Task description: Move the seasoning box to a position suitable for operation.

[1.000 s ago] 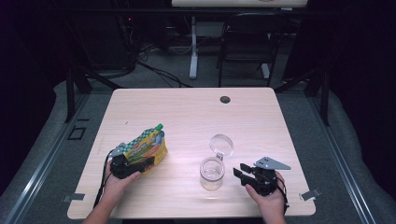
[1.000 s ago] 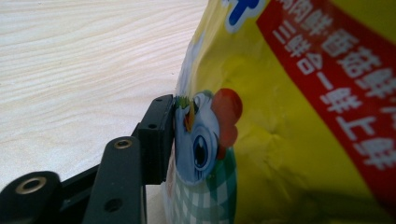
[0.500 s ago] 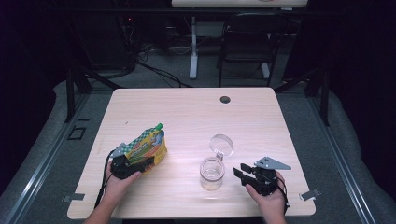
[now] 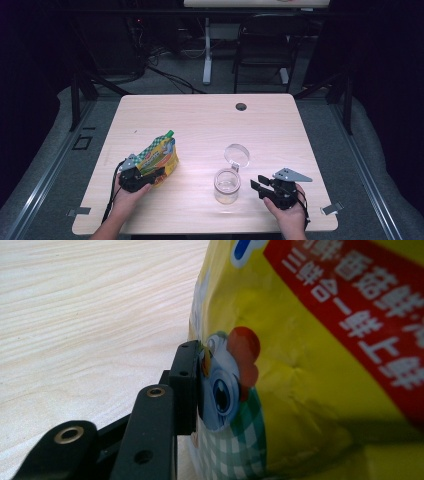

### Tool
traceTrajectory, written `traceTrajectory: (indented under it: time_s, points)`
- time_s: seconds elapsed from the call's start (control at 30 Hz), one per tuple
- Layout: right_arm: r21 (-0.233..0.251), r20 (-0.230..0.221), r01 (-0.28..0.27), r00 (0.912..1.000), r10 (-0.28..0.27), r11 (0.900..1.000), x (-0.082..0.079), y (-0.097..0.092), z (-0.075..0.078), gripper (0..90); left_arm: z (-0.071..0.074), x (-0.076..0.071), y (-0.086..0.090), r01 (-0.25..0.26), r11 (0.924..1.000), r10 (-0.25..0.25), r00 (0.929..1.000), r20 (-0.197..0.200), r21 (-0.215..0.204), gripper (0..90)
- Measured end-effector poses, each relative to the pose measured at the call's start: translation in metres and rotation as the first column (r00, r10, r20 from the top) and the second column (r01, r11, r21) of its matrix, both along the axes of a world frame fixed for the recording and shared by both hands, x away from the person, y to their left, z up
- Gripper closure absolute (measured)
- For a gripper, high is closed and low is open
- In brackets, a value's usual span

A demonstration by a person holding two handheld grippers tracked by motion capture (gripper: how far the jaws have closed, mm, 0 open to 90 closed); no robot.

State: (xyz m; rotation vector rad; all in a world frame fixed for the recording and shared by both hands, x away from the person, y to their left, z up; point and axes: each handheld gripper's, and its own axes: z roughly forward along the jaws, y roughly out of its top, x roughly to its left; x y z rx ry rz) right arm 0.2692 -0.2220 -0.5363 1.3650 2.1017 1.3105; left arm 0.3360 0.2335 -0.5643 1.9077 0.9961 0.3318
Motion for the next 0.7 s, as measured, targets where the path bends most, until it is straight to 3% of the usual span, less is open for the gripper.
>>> traceTrajectory:
  time_s: [0.33, 0.43, 0.57, 0.7]
  points:
    - [0.001, 0.0, 0.001, 1.0, -0.001, 1.0, 0.0, 0.0, 0.0, 61.2, 0.002, -0.002, 0.0, -0.006, 0.9995, 0.006, 0.9999, 0.009, 0.031, 66.5]
    - [0.003, 0.0, 0.002, 1.0, -0.002, 1.0, 0.0, -0.001, 0.0, 61.1, 0.003, -0.002, 0.0, -0.008, 0.9997, 0.008, 0.9999, 0.007, 0.023, 66.6]
    - [0.007, 0.004, 0.006, 1.0, -0.006, 1.0, 0.0, -0.002, 0.0, 61.1, 0.008, -0.005, -0.002, -0.003, 0.9997, 0.003, 0.9996, 0.028, 0.025, 66.6]
    - [0.01, 0.011, 0.003, 0.9999, -0.003, 0.9999, 0.001, -0.002, 0.001, 61.1, 0.014, -0.01, -0.005, 0.014, 0.9983, -0.017, 0.9989, 0.043, 0.056, 66.6]
